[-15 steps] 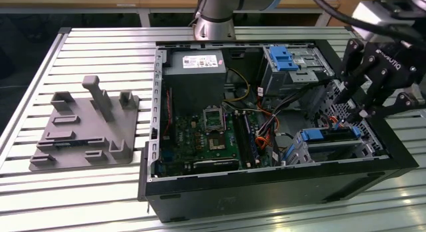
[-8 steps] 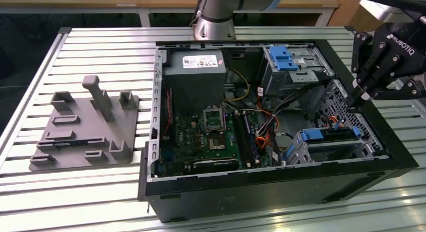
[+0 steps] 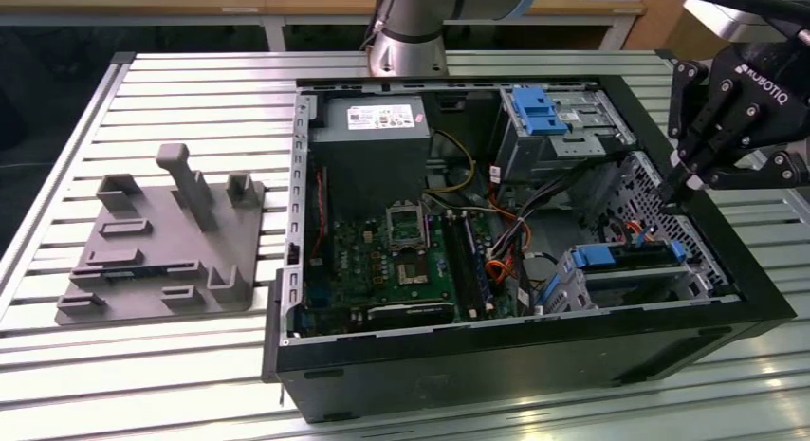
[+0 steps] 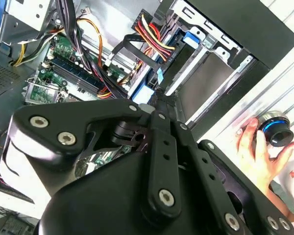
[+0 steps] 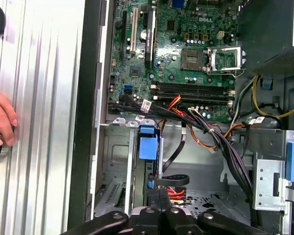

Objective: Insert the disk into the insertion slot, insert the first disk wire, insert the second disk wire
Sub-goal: 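Insert the second disk wire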

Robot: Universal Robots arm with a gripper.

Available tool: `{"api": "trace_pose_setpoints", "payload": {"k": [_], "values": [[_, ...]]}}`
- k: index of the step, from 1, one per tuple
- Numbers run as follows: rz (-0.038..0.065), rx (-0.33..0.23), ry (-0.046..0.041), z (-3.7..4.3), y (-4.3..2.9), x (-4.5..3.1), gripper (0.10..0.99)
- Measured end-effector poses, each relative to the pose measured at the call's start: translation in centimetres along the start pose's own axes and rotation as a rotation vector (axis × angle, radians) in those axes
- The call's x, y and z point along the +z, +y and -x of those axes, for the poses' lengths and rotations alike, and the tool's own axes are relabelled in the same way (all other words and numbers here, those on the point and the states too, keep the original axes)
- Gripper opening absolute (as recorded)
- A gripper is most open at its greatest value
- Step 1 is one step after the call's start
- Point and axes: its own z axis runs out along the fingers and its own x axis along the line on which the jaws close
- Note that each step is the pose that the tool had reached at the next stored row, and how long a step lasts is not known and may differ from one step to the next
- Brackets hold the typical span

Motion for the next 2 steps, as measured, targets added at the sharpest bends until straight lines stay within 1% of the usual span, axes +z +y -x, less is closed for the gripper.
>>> {"api": "trace_pose_setpoints", "payload": {"k": [2], "values": [[0.0, 0.0, 0.0, 0.0, 0.0, 0.0, 0.106]]}}
